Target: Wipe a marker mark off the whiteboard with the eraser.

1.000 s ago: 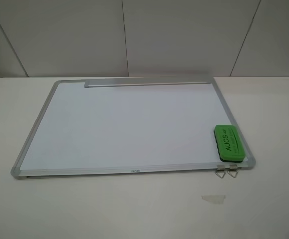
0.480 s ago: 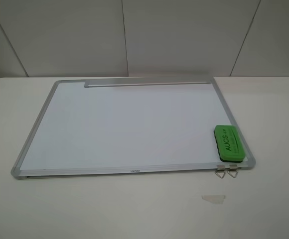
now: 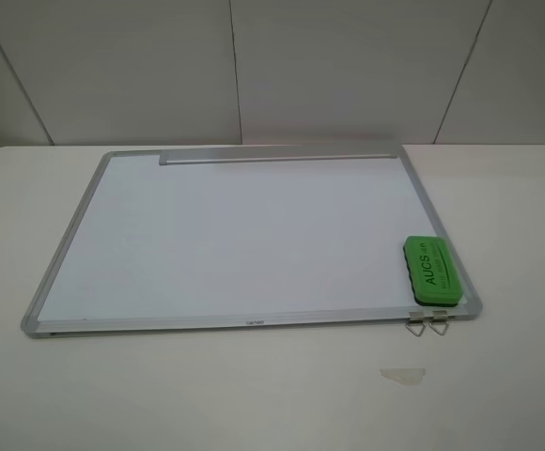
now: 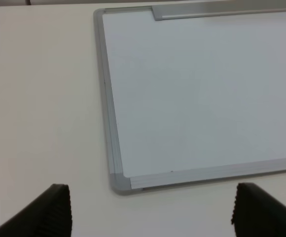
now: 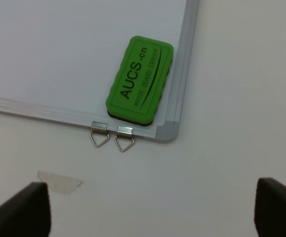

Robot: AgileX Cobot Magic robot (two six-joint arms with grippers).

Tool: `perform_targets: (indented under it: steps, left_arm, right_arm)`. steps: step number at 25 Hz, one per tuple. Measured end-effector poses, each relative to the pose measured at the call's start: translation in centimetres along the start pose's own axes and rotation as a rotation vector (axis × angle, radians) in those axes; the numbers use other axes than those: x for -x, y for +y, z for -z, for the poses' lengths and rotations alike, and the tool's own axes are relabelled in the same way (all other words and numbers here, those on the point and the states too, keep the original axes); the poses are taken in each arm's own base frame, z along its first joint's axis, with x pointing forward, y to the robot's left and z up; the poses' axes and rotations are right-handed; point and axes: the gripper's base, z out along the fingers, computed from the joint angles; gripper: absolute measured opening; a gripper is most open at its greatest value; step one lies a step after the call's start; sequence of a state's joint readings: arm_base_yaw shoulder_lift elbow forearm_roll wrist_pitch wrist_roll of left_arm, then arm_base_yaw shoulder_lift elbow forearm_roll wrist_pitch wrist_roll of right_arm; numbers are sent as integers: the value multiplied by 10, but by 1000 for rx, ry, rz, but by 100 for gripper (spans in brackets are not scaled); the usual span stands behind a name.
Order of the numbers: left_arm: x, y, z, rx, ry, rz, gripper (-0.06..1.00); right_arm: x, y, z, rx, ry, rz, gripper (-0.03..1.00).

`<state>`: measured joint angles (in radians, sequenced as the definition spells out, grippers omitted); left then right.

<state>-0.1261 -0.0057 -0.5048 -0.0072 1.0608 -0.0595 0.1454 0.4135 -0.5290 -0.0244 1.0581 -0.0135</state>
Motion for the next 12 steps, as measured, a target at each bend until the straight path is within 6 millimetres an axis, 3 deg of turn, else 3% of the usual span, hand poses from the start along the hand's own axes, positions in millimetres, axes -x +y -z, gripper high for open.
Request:
perform_targets:
  steps: [12]
  left_arm:
    - [0, 0, 0, -1, 0, -1, 68]
  right_arm:
    - [-2, -7, 3, -83, -17, -92, 82]
